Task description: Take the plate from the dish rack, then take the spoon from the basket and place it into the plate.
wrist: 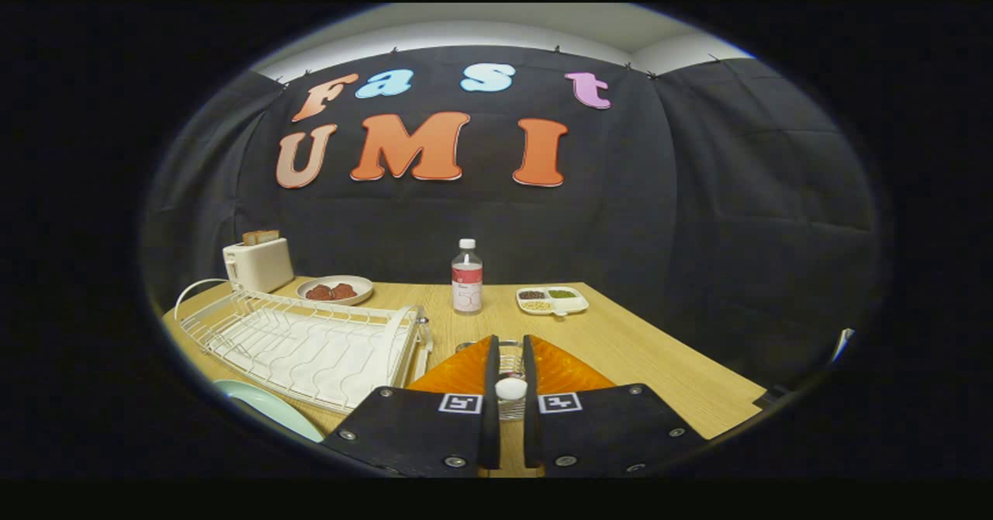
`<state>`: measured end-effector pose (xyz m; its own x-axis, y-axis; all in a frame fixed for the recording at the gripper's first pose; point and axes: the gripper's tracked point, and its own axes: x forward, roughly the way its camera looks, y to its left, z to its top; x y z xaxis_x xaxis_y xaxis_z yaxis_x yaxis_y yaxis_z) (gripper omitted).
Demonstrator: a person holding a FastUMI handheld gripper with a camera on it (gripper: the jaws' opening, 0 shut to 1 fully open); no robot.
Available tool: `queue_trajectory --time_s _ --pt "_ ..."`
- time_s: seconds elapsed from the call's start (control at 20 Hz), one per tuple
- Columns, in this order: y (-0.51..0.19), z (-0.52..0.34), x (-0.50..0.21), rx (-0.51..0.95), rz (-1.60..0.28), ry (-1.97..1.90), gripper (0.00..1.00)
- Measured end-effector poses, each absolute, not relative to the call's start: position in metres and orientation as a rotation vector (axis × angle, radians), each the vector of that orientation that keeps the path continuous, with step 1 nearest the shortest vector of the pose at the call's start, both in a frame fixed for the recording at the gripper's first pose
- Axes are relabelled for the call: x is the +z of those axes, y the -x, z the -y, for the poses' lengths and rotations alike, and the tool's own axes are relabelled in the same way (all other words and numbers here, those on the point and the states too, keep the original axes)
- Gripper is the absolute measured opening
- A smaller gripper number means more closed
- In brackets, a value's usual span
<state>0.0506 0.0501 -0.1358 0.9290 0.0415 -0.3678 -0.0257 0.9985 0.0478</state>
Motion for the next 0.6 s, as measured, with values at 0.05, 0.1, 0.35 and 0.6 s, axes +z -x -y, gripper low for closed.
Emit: queue_trajectory --time_s 0.05,0.1,0.35,0.6 --pt "-0.048 -0.049 -0.126 0.031 -0.363 -0.037 0.12" --pt "-0.044 -0.049 -0.117 0.031 -0.352 -0.032 0.12" --pt "-0.014 -0.057 -0.068 0.060 -0.303 -0.029 0.12" --pt "0.030 -0.092 -0.028 0.151 -0.264 -0.078 0.12"
